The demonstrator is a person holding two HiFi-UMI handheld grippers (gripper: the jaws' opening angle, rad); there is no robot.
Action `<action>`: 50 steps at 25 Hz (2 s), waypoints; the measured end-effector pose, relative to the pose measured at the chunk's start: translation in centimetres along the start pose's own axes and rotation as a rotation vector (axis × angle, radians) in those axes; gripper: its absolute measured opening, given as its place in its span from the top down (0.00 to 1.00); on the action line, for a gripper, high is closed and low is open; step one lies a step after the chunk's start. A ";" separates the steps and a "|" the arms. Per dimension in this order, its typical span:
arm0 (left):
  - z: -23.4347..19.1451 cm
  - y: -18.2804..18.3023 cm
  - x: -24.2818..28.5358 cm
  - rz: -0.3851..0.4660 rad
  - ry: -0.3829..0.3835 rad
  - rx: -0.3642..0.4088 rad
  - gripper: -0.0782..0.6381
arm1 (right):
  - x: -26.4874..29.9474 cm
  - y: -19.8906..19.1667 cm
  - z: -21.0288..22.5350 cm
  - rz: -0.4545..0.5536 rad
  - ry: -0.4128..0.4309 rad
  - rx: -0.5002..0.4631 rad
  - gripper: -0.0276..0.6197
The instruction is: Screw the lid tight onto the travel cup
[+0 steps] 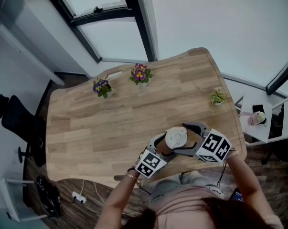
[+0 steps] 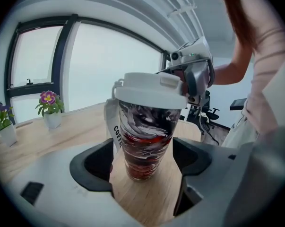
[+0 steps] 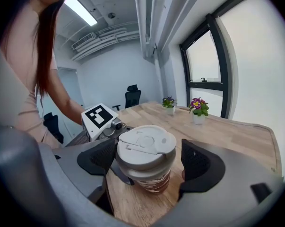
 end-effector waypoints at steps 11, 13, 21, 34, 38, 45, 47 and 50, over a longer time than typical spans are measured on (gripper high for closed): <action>0.0 0.6 1.6 -0.025 -0.008 0.092 0.39 | 0.7 -0.6 -0.1 0.020 0.040 0.018 0.35; 0.1 0.6 1.6 -0.014 0.007 0.087 0.39 | 0.5 -0.7 -0.2 0.044 0.016 0.024 0.36; 0.4 0.5 1.5 0.008 0.101 0.056 0.39 | 0.2 -0.8 -1.1 0.086 -0.184 0.083 0.36; 0.0 0.7 1.4 -0.101 -0.108 0.158 0.39 | 0.3 -0.8 -1.0 -0.001 -0.027 -0.075 0.36; 0.0 0.7 1.5 -0.075 -0.035 0.117 0.39 | 0.2 -0.9 -1.2 0.060 -0.127 -0.022 0.36; 0.2 0.6 1.8 -0.015 0.088 0.042 0.39 | 0.2 -1.3 -1.4 0.083 -0.250 0.068 0.36; 0.1 0.6 1.7 -0.035 0.030 0.074 0.39 | 0.1 -1.2 -1.3 0.063 -0.185 0.045 0.36; 0.0 0.7 1.6 -0.083 -0.072 0.133 0.39 | 0.0 -0.8 -0.9 0.028 -0.086 -0.016 0.36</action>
Point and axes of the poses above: the fingertips, and each gripper's own axes: x forward along the fingers, z to its right, y out of its top, the point moved 5 cm from there along -x, backward along the fingers, and after that the axes turned 10 degrees about -y, right-handed, at the moved point
